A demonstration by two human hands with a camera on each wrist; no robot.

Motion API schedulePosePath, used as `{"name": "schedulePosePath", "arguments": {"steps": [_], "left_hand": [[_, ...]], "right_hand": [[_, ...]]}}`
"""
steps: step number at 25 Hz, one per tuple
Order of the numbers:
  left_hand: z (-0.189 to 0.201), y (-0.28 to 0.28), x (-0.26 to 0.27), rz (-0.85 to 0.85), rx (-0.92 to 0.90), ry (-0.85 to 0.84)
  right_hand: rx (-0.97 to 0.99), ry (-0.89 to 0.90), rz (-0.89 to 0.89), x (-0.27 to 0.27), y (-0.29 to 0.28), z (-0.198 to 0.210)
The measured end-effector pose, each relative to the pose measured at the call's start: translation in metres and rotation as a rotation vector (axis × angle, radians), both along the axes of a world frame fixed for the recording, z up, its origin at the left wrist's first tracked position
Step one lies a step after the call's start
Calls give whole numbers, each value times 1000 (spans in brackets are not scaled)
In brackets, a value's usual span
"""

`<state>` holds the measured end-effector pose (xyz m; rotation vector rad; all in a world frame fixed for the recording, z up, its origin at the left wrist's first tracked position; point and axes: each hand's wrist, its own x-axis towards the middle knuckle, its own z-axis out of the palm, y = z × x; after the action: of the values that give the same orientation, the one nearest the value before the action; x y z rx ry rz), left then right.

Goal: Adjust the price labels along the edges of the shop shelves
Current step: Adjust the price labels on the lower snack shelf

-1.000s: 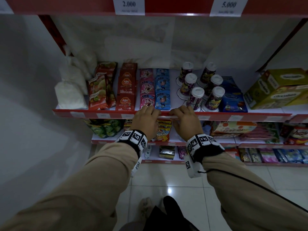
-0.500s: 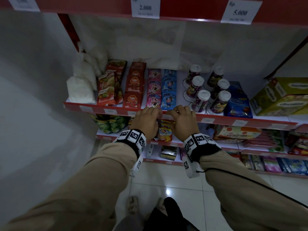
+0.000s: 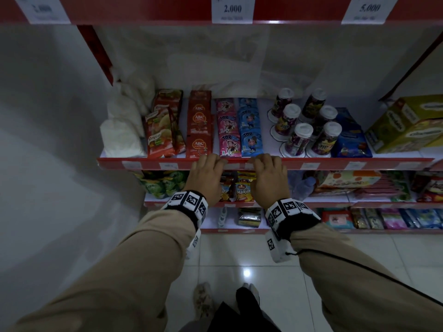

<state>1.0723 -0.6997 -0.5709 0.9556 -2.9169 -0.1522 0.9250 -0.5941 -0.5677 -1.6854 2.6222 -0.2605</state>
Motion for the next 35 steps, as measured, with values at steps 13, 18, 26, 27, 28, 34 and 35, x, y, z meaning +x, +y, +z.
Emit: {"name": "schedulePosePath", "arguments": {"steps": [13,18,26,27,28,34,35], "left_hand": [[-9,-6,2,-45,-71,18],[-9,-7,5,-58,-88,24],[-2,-16,4,-39,93,92],[-1,-17,4,-30,118,131],[0,-18,3,-17,150,182],[5,-25,0,50,295,349],[5,-26,0,53,300,354]], "right_hand": [[-172,-42,186,21,-25,-7],[-42,-17,141,20,-37,-2],[-175,-245,48,7,-44,18],[-233,-303,23,5,-44,19],[-311,-388,-26,4,-43,20],[-581,-1074,-313,21,-47,18],[-581,-1156,-327,25,-47,17]]}}
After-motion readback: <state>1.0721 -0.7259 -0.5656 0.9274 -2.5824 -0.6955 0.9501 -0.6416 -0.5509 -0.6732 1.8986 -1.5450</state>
